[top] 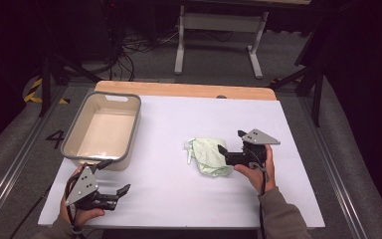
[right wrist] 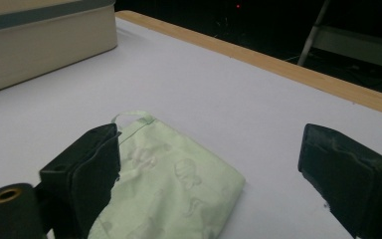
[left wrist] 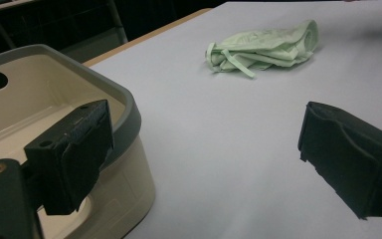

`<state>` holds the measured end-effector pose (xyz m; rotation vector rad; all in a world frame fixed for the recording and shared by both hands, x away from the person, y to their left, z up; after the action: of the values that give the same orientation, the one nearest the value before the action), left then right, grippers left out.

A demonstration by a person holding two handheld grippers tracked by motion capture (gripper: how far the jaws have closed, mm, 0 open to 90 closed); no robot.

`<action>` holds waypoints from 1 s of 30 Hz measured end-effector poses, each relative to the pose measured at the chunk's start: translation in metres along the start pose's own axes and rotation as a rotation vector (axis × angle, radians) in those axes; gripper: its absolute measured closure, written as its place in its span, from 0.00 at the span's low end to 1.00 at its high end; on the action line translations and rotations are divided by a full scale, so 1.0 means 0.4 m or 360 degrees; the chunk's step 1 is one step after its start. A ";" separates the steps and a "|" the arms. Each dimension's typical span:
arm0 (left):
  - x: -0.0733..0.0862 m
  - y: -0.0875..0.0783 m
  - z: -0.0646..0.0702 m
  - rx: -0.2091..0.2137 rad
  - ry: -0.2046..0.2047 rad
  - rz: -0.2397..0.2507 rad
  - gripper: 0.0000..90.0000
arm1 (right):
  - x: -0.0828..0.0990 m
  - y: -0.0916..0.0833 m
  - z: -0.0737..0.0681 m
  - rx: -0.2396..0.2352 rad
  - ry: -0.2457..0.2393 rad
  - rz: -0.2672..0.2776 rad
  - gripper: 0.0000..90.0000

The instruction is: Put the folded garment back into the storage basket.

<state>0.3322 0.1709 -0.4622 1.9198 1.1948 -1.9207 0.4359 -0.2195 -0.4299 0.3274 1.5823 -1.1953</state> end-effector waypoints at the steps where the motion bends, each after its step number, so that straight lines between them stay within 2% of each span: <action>1: 0.000 0.000 -0.001 0.0000 0.0002 -0.0002 0.09 | 0.000 0.000 0.000 0.0000 0.0000 0.0000 0.11; 2: 0.001 0.001 0.001 0.0009 -0.0008 -0.0001 0.09 | 0.006 0.018 0.001 -0.0036 0.0024 -0.0039 0.10; 6: 0.002 0.002 0.000 0.0011 0.0006 -0.0013 0.09 | 0.033 0.063 0.007 -0.0068 0.0063 -0.0167 0.08; 10: 0.003 0.003 0.001 0.0019 0.0004 -0.0015 0.09 | 0.063 0.099 0.014 -0.0121 0.0133 -0.0265 0.07; 11: 0.003 0.003 0.001 0.0019 0.0004 -0.0015 0.09 | 0.063 0.099 0.014 -0.0121 0.0133 -0.0265 0.07; 12: 0.003 0.003 0.001 0.0018 0.0003 -0.0015 0.09 | 0.077 0.112 0.012 -0.0147 0.0152 -0.0317 0.07; 14: 0.004 0.004 0.001 0.0019 -0.0002 -0.0017 0.09 | 0.084 0.119 0.010 -0.0164 0.0165 -0.0344 0.07; 16: 0.004 0.005 0.001 0.0019 0.0005 -0.0022 0.09 | 0.105 0.142 -0.001 -0.0148 0.0142 -0.0445 0.09; 22: 0.005 0.005 0.001 0.0022 0.0011 -0.0026 0.09 | 0.109 0.148 -0.013 -0.0203 0.0178 -0.0453 0.11; 30: 0.005 0.005 0.002 0.0023 0.0019 -0.0030 0.09 | 0.115 0.153 -0.018 -0.0191 0.0179 -0.0494 0.10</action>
<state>0.3324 0.1700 -0.4648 1.9368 1.2098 -1.9354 0.4581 -0.2017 -0.5012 0.0722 1.8427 -1.3268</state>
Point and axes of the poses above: each handheld gripper's, and its own axes: y roughly forward along the jaws, x roughly out of its underside, z roughly to its right, the point moved 6 cm from there along y, roughly forward along the jaws, and after that the axes turned 6 degrees about -z, right-handed, at the moved point
